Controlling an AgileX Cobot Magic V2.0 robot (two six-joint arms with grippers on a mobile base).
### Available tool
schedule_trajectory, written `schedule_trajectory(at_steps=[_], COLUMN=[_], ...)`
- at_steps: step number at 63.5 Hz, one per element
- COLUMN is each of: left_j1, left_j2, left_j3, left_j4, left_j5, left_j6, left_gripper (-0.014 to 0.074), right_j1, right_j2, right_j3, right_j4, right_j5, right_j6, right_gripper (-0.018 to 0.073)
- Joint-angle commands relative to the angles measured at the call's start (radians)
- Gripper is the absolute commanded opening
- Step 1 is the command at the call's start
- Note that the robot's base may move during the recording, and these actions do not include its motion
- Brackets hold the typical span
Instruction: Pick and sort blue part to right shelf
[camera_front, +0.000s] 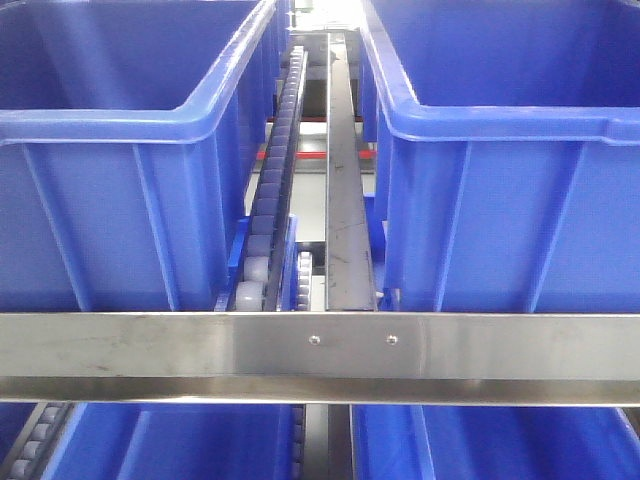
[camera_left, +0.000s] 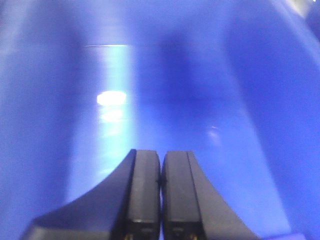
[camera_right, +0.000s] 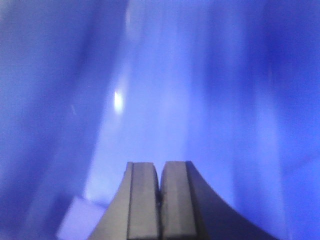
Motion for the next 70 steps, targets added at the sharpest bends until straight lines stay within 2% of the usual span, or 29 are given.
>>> schedule_trajectory(at_steps=[1, 19, 39, 49, 70], left_j1=[0.016, 0.016, 0.016, 0.016, 0.016], left_j2=[-0.095, -0.395, -0.683, -0.736, -0.736], left_j3=[0.021, 0.255, 0.444, 0.464, 0.475], left_j4=[-0.03, -0.033, -0.033, -0.033, -0.033], left_j5=[-0.093, -0.111, -0.133, -0.126, -0.122], left_j6=[-0.012, -0.012, -0.012, -0.012, -0.012], left_gripper=[0.0135, 0.0135, 0.0135, 0.0135, 0.0135], right_j1=[-0.004, -0.004, -0.004, -0.004, -0.004], right_j2=[-0.072, -0.302, -0.603, -0.692, -0.696], right_j3=[0.003, 0.221, 0.408, 0.431, 0.431], right_j4=[0.0, 0.0, 0.0, 0.0, 0.0], right_j5=[-0.135, -0.296, -0.304, -0.263, -0.26], right_j6=[-0.009, -0.01, -0.01, -0.01, -0.01], right_gripper=[0.0055, 0.0055, 0.0055, 0.0055, 0.0055])
